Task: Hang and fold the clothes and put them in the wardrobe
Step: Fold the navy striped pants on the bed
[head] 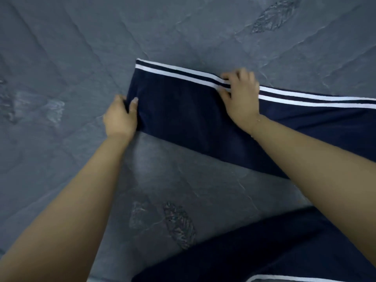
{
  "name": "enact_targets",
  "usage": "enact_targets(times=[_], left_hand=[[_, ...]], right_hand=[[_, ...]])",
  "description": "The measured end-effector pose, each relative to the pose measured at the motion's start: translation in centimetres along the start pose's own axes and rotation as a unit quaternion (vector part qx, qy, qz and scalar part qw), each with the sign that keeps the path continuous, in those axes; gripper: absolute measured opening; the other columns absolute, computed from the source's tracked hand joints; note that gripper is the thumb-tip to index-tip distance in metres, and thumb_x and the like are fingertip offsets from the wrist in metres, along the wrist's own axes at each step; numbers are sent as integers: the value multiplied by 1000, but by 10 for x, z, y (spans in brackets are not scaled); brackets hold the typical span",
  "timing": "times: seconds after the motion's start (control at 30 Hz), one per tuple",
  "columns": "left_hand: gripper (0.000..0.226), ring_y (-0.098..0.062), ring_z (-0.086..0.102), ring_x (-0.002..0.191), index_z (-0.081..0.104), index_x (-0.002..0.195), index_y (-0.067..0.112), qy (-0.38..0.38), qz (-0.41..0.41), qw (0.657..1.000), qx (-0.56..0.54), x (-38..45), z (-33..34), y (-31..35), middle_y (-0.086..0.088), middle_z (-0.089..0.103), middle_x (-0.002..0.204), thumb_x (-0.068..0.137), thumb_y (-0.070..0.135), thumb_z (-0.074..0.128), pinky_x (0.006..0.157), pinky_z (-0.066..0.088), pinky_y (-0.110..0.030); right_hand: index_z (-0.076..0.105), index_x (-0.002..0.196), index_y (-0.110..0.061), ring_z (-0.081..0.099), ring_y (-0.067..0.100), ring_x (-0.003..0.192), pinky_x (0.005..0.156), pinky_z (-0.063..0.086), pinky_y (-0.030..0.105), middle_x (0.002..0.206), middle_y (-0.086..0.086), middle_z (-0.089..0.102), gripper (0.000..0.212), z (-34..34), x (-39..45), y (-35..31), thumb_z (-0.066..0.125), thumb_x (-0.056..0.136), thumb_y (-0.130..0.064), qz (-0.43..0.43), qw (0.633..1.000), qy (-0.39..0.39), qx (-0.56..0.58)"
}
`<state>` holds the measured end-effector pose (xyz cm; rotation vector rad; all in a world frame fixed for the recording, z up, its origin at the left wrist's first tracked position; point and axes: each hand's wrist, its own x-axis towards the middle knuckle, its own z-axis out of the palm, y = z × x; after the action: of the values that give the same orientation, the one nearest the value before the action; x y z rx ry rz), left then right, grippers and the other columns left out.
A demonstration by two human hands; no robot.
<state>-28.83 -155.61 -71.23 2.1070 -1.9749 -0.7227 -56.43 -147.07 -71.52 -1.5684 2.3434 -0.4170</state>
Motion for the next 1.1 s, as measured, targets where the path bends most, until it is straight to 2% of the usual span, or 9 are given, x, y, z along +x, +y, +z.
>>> enact_targets(times=[0.1,0.2,0.3,0.4,0.47,0.57,0.7,1.0,1.1], left_hand=[[25,-22,50,79,46,96,10,-14,22,997,-68,4,-11,-6,-9,56,91,102,34,45,66,38,-35],[22,-20,50,80,48,96,9,1,-1,995,-96,10,-21,-15,-8,58,93,102,30,47,66,38,-30],[26,-20,54,96,53,114,3,14,-5,996,-93,3,-26,-19,-12,60,111,99,25,52,83,41,-30],[40,-27,42,122,50,129,12,49,28,998,28,-25,-24,-12,-12,44,135,94,28,60,97,32,-36],[44,-25,36,129,49,133,17,48,58,997,35,-59,-21,0,-9,37,143,92,29,62,101,29,-37],[38,-25,39,127,54,128,14,-9,128,991,-31,-123,-11,24,-9,41,141,92,23,63,98,30,-33],[32,-21,41,121,55,125,16,-152,174,971,-56,-214,10,56,-3,45,136,93,22,60,101,32,-34],[33,-17,51,117,55,127,13,-309,261,912,-63,-382,80,149,-2,53,131,95,18,59,103,41,-38],[32,-17,51,115,55,127,13,-349,294,888,-57,-445,119,190,-2,53,130,96,19,58,100,43,-39]], right_hand=[[63,106,-14,44,27,114,86,23,31,117,8,56,28,5,28,-18,49,99,-38,35,999,-30,4],[61,107,-14,44,27,115,90,25,31,119,8,55,27,8,38,-33,51,98,-37,33,999,-28,10],[56,124,-13,42,28,123,103,29,36,130,9,49,34,8,18,-39,54,97,-33,-2,1000,6,1],[50,138,-11,35,25,137,117,21,44,148,9,39,44,0,-28,-34,56,97,-27,-44,998,-1,37],[49,140,-11,32,23,140,118,22,45,151,8,37,44,-7,-70,-25,56,98,-22,-28,995,-21,91],[50,140,-13,33,18,139,118,26,41,150,4,40,42,-24,-142,-5,57,98,-18,46,984,-36,169],[54,137,-15,35,13,137,114,24,20,148,-2,42,39,-54,-230,41,56,97,-16,140,970,-46,195],[60,127,-11,46,16,127,110,33,27,133,0,51,31,-117,-383,160,55,97,-5,308,911,66,266],[62,120,-13,52,9,112,101,40,18,123,0,53,27,-141,-427,210,55,96,-1,382,862,122,311]])
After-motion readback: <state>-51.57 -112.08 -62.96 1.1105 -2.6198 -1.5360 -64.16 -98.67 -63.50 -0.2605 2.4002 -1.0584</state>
